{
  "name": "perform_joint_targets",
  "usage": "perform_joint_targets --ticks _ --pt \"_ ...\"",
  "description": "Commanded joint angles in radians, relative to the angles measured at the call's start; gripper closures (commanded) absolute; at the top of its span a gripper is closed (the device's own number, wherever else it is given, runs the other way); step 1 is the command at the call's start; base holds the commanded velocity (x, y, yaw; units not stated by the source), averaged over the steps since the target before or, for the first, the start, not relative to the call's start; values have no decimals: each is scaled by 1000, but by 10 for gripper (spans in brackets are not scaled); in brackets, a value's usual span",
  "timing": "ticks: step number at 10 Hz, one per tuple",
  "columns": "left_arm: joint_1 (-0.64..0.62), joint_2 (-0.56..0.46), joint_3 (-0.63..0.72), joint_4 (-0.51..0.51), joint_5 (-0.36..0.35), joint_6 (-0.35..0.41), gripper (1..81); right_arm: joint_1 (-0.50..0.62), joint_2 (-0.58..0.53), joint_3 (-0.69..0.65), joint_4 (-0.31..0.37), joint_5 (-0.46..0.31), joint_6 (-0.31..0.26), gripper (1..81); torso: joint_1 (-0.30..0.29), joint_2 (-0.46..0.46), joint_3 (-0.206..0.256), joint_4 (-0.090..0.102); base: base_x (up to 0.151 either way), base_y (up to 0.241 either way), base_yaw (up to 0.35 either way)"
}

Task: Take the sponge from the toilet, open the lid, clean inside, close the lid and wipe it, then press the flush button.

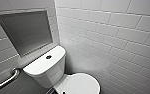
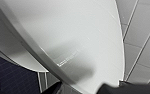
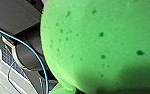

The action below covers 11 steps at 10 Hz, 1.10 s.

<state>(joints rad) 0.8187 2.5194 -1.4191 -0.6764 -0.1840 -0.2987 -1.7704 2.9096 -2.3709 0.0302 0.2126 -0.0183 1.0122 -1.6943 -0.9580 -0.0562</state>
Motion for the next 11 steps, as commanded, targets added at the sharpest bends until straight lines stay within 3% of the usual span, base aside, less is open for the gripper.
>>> perform_joint_targets --ticks 1,4,11 --pt "-149 -100 97 32 -118 -150 10 -19 4 21 10 -64 1 811 0 0 0 0 0 0 0" --pt "-161 -140 94 34 -157 -289 10 -21 9 21 8 -64 0 811 0 0 0 0 0 0 0" --pt "-246 -105 -35 26 -137 -425 10 -21 12 16 8 -64 1 811 0 0 0 0 0 0 0"
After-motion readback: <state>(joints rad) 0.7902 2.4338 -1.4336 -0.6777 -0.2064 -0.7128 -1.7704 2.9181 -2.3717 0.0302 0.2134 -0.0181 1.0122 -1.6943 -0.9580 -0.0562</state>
